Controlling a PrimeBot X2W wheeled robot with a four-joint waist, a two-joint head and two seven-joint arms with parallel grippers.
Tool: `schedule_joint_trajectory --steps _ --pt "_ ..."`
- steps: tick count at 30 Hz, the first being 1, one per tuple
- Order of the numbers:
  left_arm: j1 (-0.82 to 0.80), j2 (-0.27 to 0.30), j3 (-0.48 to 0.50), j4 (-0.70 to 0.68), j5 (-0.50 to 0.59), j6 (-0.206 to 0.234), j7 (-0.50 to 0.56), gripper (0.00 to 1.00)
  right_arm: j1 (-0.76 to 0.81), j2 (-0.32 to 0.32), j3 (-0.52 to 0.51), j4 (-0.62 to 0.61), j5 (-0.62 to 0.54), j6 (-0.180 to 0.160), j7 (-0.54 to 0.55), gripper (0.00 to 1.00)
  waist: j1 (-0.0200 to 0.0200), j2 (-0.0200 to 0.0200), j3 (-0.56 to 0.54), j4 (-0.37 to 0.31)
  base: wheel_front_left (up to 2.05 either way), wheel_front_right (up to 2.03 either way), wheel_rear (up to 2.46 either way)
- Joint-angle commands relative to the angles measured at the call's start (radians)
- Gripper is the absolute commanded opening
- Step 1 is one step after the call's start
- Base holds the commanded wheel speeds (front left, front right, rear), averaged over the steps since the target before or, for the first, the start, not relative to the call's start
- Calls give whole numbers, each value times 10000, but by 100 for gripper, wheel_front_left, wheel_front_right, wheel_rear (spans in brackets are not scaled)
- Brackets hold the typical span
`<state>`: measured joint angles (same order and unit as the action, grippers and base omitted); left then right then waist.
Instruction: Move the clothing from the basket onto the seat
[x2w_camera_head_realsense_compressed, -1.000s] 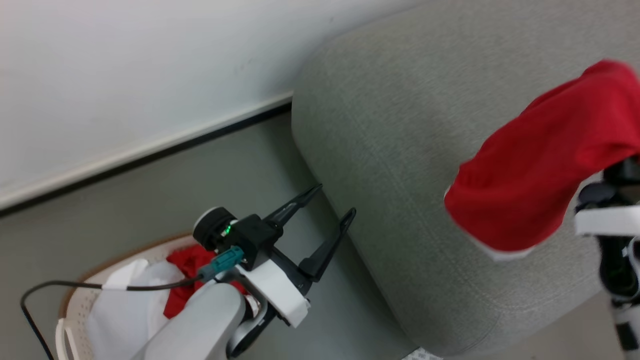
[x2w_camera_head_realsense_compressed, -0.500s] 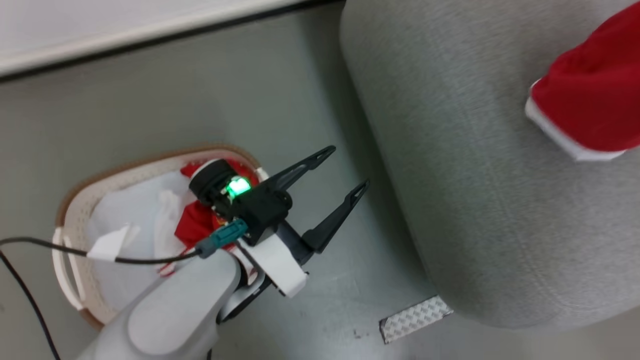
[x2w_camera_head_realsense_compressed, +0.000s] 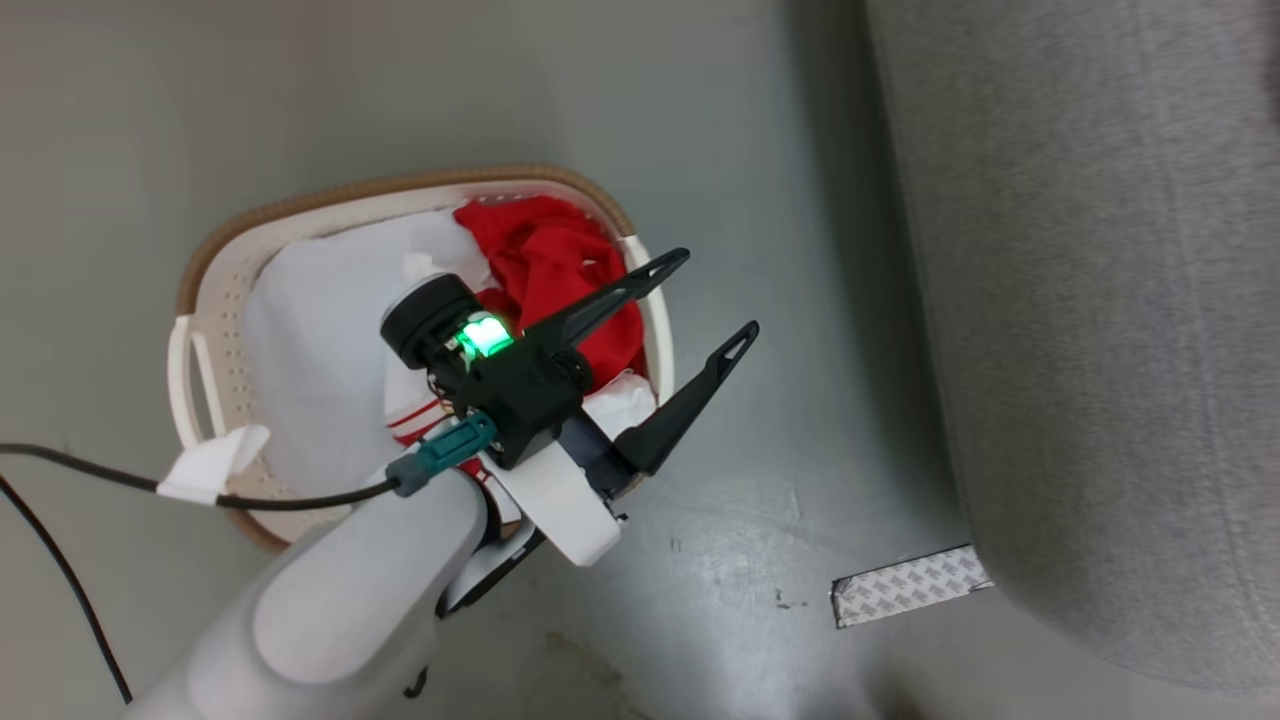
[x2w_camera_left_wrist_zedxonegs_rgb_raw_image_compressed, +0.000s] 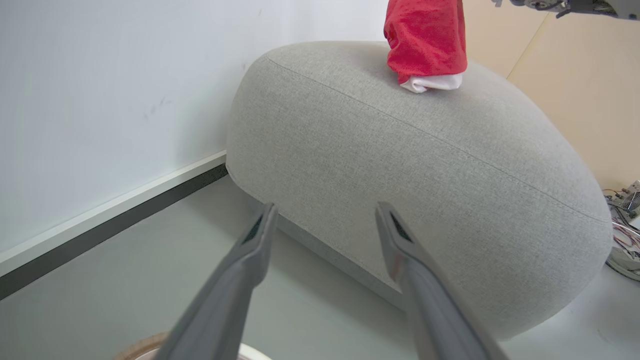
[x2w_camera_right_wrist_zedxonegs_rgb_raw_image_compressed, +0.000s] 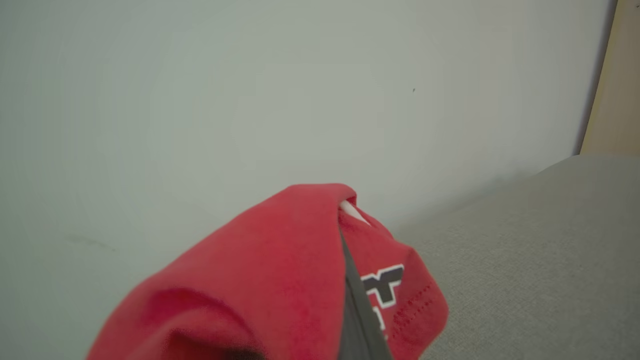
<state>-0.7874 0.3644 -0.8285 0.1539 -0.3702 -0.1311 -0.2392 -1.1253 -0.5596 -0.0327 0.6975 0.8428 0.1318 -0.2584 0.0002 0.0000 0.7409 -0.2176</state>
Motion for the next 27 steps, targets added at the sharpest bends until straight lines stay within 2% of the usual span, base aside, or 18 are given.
schedule_joint_trajectory --steps 1,3,7,8,9,12,13,14,22,27 --pt "-123 82 24 -24 140 41 -88 100 42 66 180 445 -264 -22 -52 0 -2 0 232 236 0 0 0" --pt "-104 91 39 -18 136 52 -91 100 201 263 564 865 -372 -22 270 0 -2 0 239 260 0 0 0" --pt "-64 64 40 24 95 40 -142 100 259 258 953 1685 -584 -25 813 0 -2 0 207 277 0 0 0" --pt "-46 53 33 63 77 39 -153 100 298 303 1236 1902 -752 -25 1127 5 -2 0 168 289 0 0 0" --pt "-44 46 37 85 52 38 -167 100 316 254 1485 2124 -927 -25 1422 21 -2 0 137 300 0 0 0" --pt "-32 11 39 137 -10 36 -178 100 283 197 1977 2828 -1137 -25 2370 47 -2 0 4 314 0 0 0" --pt "-15 -2 39 148 -22 36 -177 100 232 240 2138 2915 -1133 -25 2692 91 -2 0 -46 309 0 0 0" --pt "8 -11 42 167 -34 36 -189 100 168 203 2239 3013 -1149 -25 2902 100 -2 0 -96 296 0 0 0" --pt "335 -249 33 466 -156 30 -247 100 342 -53 3048 3149 -1128 -25 3572 100 -2 0 -1033 168 0 0 0" --pt "765 -484 221 629 -269 27 -255 100 939 -130 3968 2822 -1005 -25 4241 100 -2 0 -1959 33 0 0 0"
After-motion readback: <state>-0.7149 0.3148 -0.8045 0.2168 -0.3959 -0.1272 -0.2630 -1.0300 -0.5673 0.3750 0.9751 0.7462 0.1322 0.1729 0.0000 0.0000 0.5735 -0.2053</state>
